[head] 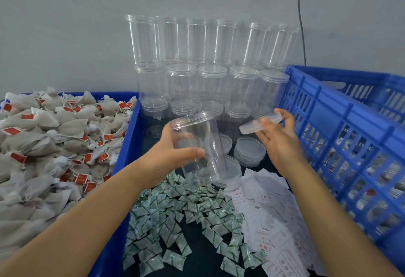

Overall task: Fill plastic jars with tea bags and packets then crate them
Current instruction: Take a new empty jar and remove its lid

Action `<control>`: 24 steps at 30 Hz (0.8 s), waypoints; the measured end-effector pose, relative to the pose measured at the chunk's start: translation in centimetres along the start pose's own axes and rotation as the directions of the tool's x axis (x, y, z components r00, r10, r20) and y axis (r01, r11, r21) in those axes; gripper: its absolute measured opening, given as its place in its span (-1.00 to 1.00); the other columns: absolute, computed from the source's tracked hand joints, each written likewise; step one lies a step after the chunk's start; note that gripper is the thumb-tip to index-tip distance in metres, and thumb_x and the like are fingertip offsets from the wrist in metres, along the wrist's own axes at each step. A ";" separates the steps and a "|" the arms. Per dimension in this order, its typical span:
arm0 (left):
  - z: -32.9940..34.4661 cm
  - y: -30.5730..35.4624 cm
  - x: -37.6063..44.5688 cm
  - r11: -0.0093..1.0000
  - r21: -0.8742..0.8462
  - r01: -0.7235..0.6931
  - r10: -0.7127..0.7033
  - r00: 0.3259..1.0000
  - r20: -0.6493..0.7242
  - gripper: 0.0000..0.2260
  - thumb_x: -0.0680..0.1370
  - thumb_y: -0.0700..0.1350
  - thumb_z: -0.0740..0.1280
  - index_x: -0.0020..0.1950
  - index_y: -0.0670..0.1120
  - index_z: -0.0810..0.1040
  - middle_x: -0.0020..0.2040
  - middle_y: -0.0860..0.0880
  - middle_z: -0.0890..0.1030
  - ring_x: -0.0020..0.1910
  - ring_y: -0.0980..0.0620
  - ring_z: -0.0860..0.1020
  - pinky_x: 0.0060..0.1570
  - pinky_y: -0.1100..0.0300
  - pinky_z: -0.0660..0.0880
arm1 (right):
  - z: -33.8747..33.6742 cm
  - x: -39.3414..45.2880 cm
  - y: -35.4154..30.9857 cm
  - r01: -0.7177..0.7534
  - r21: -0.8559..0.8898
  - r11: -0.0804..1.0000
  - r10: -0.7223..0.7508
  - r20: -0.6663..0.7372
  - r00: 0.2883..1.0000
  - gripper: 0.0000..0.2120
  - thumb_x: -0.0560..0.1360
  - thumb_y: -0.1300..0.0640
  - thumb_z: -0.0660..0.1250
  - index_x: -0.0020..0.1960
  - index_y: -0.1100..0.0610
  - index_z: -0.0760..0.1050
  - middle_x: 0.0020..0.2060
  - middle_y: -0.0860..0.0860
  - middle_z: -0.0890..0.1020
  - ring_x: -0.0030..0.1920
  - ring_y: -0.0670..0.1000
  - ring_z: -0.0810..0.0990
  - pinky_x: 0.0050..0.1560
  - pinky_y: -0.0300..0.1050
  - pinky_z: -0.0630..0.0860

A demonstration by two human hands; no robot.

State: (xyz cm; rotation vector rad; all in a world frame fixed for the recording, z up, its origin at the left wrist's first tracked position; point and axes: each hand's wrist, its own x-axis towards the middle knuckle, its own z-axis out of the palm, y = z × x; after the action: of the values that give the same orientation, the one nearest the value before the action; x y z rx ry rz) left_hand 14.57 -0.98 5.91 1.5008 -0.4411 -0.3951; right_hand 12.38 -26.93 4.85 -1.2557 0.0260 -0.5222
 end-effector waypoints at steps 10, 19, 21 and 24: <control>-0.9 -1.0 1.1 0.958 0.253 -0.134 0.173 0.975 -0.139 -0.19 0.26 -0.15 0.60 0.33 0.17 0.20 0.12 0.28 0.43 -0.10 0.57 0.44 -0.26 0.60 0.41 | -2.7 2.1 6.6 -0.226 -0.645 0.730 0.028 -0.302 0.953 -0.31 0.36 -0.05 0.60 0.28 0.09 0.27 0.19 -0.03 0.36 0.16 -0.01 0.38 0.06 -0.08 0.33; -0.7 -1.2 1.3 0.932 0.346 -0.108 0.145 0.986 -0.083 -0.15 0.22 0.00 0.61 0.30 0.26 0.13 0.17 0.32 0.38 0.25 0.20 0.38 0.19 0.21 0.41 | -3.2 4.1 8.1 -0.329 -0.721 0.610 0.149 -0.303 0.941 -0.05 0.40 -0.08 0.57 0.58 0.10 0.09 0.52 0.08 0.29 0.44 0.16 0.36 0.27 0.04 0.38; -0.6 -1.3 1.2 0.924 0.367 -0.108 0.143 0.987 -0.071 -0.15 0.23 0.01 0.61 0.30 0.26 0.12 0.16 0.35 0.36 0.26 0.20 0.37 0.19 0.23 0.39 | -3.4 4.2 8.1 -0.340 -0.727 0.597 0.183 -0.289 0.940 -0.01 0.40 -0.11 0.56 0.60 0.10 0.04 0.55 0.08 0.25 0.49 0.17 0.31 0.36 0.09 0.35; -0.6 -1.4 1.3 0.917 0.383 -0.110 0.141 0.989 -0.053 -0.16 0.25 -0.02 0.61 0.32 0.25 0.13 0.19 0.33 0.36 0.29 0.20 0.35 0.24 0.18 0.41 | -3.1 3.9 7.2 -0.331 -0.742 0.582 0.198 -0.266 0.944 0.02 0.42 -0.11 0.54 0.63 0.08 -0.03 0.59 0.07 0.17 0.55 0.16 0.21 0.45 0.15 0.26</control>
State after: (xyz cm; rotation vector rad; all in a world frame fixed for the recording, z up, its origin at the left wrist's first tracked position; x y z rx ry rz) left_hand 15.99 -1.16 4.58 1.8453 -0.5708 -0.1496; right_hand 17.53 -29.71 -1.63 -2.0305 0.6400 -0.3366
